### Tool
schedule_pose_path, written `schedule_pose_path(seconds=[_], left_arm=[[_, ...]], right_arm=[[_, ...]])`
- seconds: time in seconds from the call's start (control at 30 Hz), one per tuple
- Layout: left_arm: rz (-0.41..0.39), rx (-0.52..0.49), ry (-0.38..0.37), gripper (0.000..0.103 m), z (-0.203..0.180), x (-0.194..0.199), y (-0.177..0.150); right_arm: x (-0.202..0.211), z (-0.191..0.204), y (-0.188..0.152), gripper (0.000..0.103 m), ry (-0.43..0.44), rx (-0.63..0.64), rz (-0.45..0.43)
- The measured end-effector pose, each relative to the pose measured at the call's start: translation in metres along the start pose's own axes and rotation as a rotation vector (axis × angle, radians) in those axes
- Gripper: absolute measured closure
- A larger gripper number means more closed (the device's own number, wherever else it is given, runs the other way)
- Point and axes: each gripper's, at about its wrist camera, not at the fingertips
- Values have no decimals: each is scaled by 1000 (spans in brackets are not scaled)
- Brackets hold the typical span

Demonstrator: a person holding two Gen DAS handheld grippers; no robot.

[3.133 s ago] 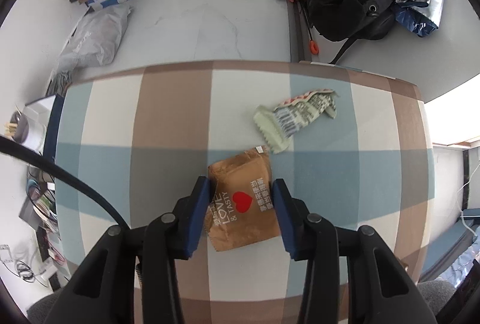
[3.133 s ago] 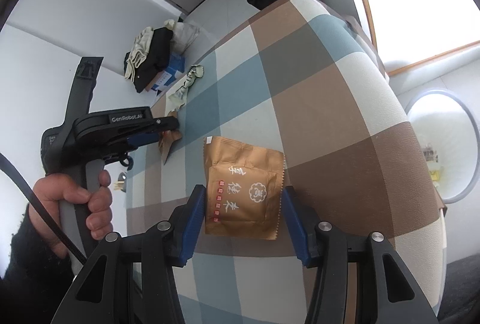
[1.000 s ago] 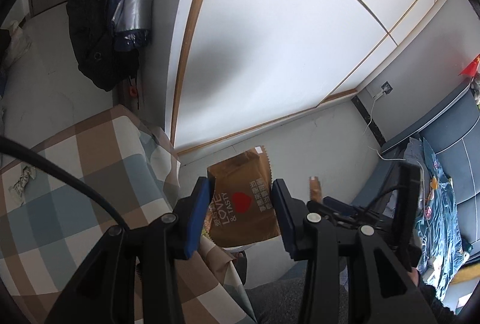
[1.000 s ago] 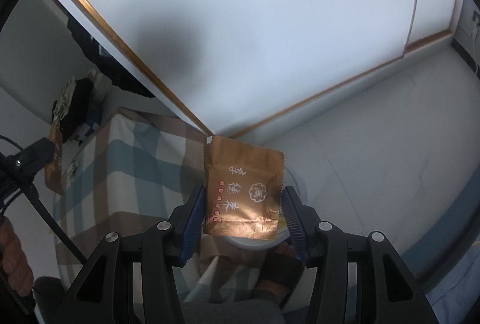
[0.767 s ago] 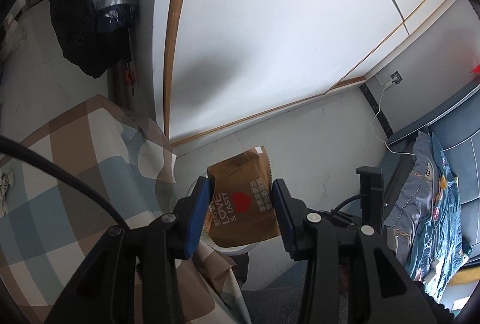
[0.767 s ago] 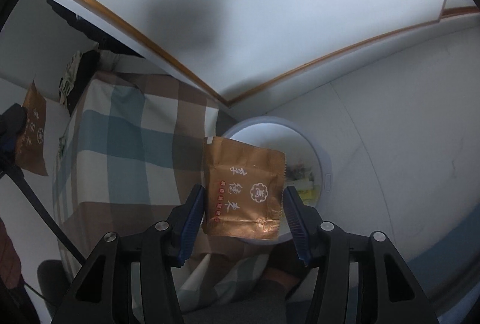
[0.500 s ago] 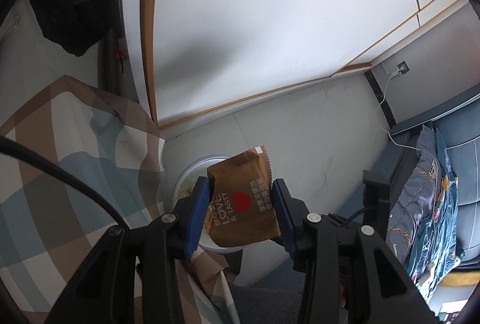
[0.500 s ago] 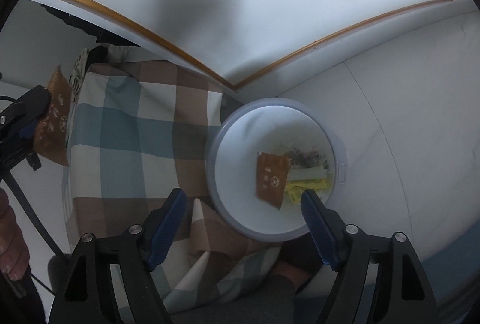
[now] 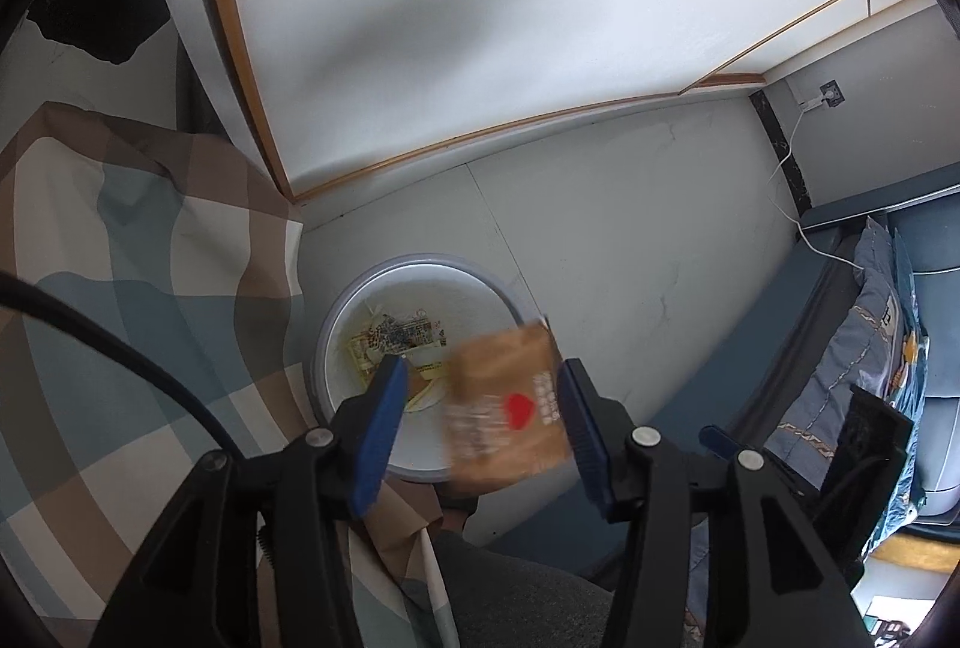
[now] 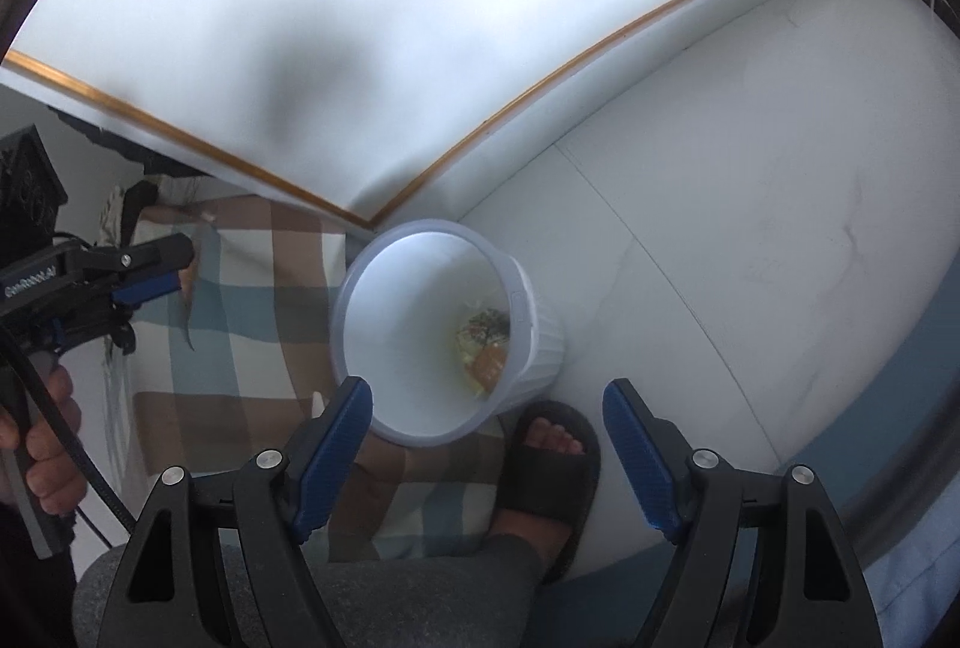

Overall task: Collect trash
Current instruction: 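Open the left gripper over the bin to drop the LOVE packet, then move both grippers back over the table toward the crumpled wrapper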

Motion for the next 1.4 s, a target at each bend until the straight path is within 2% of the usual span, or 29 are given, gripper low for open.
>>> schedule_pose_path(seconds=[0.07, 0.2, 0.43, 0.5, 0.57, 0.67, 0.8, 0.87, 0.93, 1.03, 1.13, 1.27, 1.4], left_arm=[[8, -2, -7, 39, -1, -3, -1], [31, -23, -16, 39, -2, -1, -6], [-142, 4, -46, 39, 17, 67, -18], [-236, 14, -16, 39, 26, 96, -27], [-346, 38, 0, 39, 44, 132, -46], [-455, 101, 16, 39, 75, 169, -68], [-590, 149, 95, 39, 118, 217, -96], [-650, 190, 132, 34, 145, 240, -110], [-690, 236, 156, 30, 171, 254, -125], [-740, 288, 209, 30, 210, 271, -147], [-770, 344, 266, 30, 244, 276, -161], [-855, 389, 333, 30, 283, 281, -177], [-875, 421, 355, 30, 308, 277, -187]], right_arm=[[11, -1, 1, 24, 5, -33, -37], [27, 3, 7, 24, -1, -45, -63], [61, 23, 22, 24, -25, -5, -160], [70, 41, 32, 24, -36, 26, -184], [88, 72, 44, 23, -31, 98, -259], [116, 134, 57, 23, 36, 227, -385], [129, 217, 63, 23, 164, 349, -450], [125, 260, 61, 23, 203, 425, -461], [115, 303, 57, 23, 243, 494, -446], [93, 353, 44, 23, 298, 556, -398], [60, 399, 33, 23, 308, 589, -332], [8, 438, 24, 23, 294, 581, -227], [-49, 460, 18, 24, 273, 564, -119]])
Point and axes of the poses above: each gripper's, at about its wrist camera, not at the fingertips, and x roughly against the way its jaws point, z to its left, y to its top, and after that the axes turned 4 degrees about x, right-handed
